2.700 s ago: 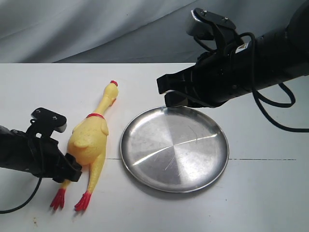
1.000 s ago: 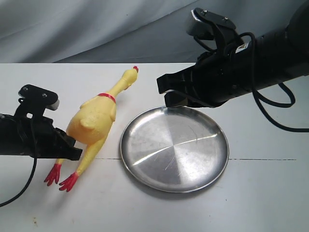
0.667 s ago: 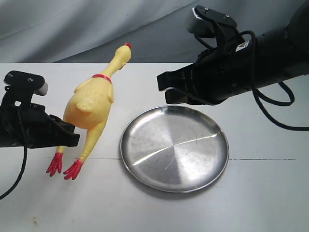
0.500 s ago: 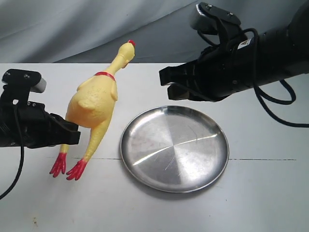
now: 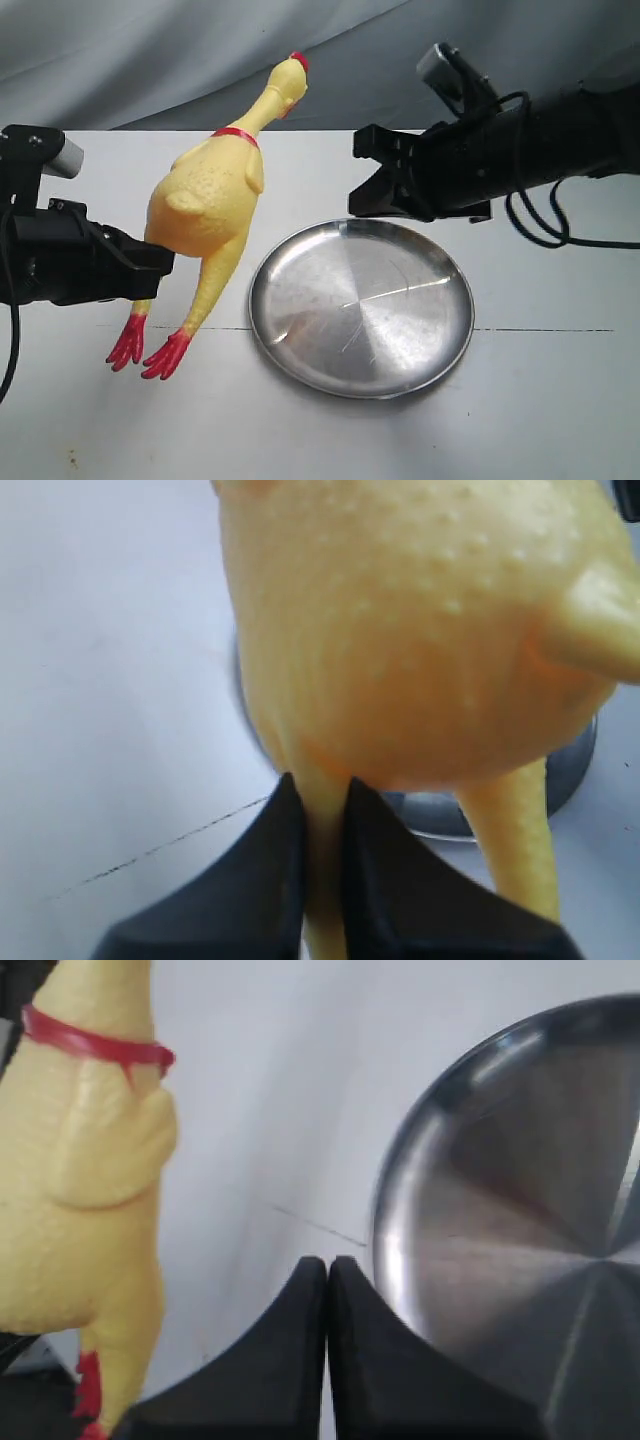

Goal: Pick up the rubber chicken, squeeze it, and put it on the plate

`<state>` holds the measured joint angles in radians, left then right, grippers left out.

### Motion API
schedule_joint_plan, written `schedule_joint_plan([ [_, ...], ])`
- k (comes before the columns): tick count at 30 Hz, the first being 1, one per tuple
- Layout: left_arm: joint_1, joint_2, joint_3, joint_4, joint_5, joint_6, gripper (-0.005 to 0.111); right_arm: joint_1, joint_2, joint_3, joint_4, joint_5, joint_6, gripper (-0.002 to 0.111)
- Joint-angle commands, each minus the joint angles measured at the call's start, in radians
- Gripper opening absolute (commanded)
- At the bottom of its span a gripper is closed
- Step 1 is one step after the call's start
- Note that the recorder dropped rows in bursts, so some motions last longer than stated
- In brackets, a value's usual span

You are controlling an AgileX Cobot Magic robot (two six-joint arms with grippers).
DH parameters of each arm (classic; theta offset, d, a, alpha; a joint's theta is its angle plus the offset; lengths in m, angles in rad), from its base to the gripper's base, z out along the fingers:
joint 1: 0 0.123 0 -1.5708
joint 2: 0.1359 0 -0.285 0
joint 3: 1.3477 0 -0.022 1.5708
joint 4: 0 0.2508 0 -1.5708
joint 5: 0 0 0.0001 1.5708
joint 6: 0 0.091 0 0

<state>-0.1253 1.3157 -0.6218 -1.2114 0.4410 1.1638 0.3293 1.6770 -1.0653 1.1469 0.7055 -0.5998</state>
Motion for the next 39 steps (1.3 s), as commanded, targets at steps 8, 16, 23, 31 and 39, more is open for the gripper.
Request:
schedule_joint_plan([
  [8,-0.001,-0.012,0.000,-0.051,0.068,0.017,0.000,-0.146,0.166,-0.007,0.467,0.442,-0.268,0.006],
  [16,-0.001,-0.012,-0.053,-0.065,0.080,0.048,0.000,-0.199,0.169,-0.007,0.472,0.490,-0.285,0.059],
  [23,-0.001,0.019,-0.117,-0.065,0.168,0.052,0.000,-0.149,0.169,-0.007,0.537,0.476,-0.285,0.088],
  [31,-0.003,0.085,-0.117,-0.110,0.273,0.106,0.000,-0.106,0.169,-0.007,0.598,0.411,-0.290,0.088],
  [39,-0.003,0.085,-0.117,-0.143,0.302,0.133,0.000,-0.096,0.185,-0.007,0.581,0.400,-0.291,0.088],
])
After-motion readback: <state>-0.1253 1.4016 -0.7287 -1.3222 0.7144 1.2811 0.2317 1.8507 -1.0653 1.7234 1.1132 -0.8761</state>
